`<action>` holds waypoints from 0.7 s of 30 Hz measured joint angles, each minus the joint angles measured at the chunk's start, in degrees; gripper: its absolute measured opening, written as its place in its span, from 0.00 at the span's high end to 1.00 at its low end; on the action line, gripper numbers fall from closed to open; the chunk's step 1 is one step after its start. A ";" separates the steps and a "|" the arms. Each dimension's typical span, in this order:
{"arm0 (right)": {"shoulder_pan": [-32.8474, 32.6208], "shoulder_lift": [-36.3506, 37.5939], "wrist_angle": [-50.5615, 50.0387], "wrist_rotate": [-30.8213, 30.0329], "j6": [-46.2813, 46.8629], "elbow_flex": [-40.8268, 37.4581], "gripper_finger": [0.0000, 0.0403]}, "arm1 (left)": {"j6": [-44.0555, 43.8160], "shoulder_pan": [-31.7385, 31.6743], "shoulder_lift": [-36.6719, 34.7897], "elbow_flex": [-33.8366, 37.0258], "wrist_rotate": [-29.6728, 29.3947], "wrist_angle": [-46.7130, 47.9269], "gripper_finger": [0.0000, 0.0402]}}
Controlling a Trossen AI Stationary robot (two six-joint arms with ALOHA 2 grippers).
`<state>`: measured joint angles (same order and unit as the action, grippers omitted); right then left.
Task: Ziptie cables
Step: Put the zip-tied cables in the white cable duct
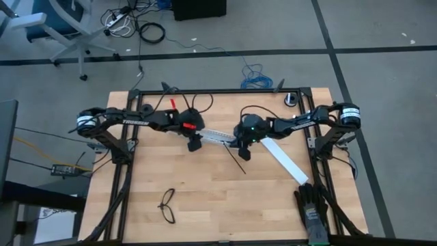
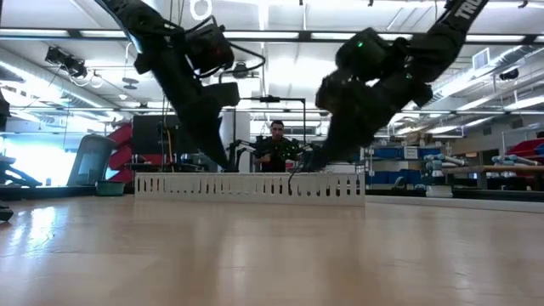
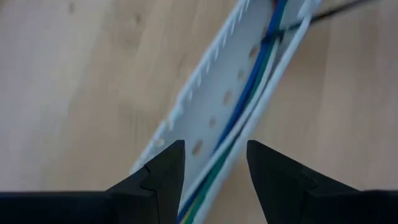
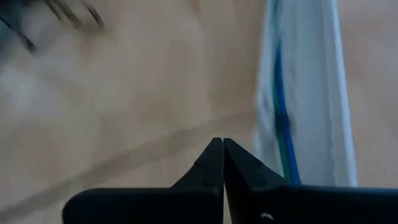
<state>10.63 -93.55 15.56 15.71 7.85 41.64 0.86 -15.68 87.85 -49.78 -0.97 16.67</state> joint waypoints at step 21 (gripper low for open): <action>-7.51 0.85 -17.16 -11.83 -15.83 5.98 0.93 | -1.46 3.08 -1.60 4.28 -2.62 -2.67 0.54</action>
<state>3.12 -92.71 -1.60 3.88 -7.97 47.62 -0.60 -12.60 86.25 -45.50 -3.59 13.99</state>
